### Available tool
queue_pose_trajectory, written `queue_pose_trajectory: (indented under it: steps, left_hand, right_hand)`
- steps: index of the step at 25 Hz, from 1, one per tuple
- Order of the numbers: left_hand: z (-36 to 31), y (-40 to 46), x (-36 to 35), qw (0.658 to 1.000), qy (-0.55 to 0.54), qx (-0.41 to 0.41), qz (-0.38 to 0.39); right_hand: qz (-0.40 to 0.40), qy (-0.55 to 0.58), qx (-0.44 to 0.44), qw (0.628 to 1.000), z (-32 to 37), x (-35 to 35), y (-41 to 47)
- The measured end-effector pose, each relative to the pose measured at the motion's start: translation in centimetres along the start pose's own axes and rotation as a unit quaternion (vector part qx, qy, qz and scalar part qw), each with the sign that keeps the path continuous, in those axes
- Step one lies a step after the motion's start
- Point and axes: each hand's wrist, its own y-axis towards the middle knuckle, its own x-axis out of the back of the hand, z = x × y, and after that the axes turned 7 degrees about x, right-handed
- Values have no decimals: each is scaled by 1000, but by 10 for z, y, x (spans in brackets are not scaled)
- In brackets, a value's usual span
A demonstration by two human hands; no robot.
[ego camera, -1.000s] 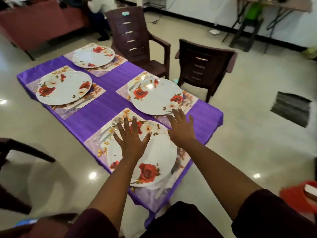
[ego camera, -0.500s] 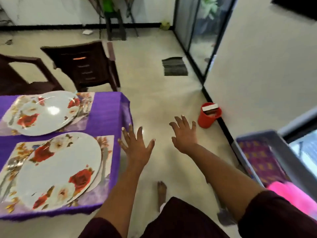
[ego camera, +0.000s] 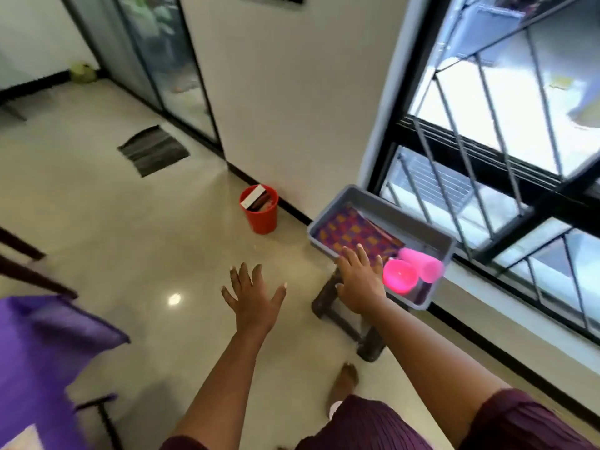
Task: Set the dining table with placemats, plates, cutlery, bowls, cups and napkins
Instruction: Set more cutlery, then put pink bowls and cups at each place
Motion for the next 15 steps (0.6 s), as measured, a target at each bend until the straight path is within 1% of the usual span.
queue_pose_trajectory:
  steps: [2, 5, 8, 11, 15]
  left_hand:
    - [-44, 16, -22, 998, 26, -43, 31]
    - [-100, 33, -52, 991, 59, -88, 84]
    - [-148, 54, -86, 975, 97, -135, 145]
    - [-192, 76, -116, 960, 127, -168, 186]
    - [-240, 97, -155, 946, 158, -190, 208]
  right_hand:
    - [-2, 19, -63, 998, -44, -2, -4]
    - [18, 53, -137, 989, -100, -7, -5]
    - [47, 95, -206, 973, -158, -11, 0]
    - [74, 130, -258, 955, -206, -18, 5]
    - [75, 187, -305, 931, -257, -20, 16]
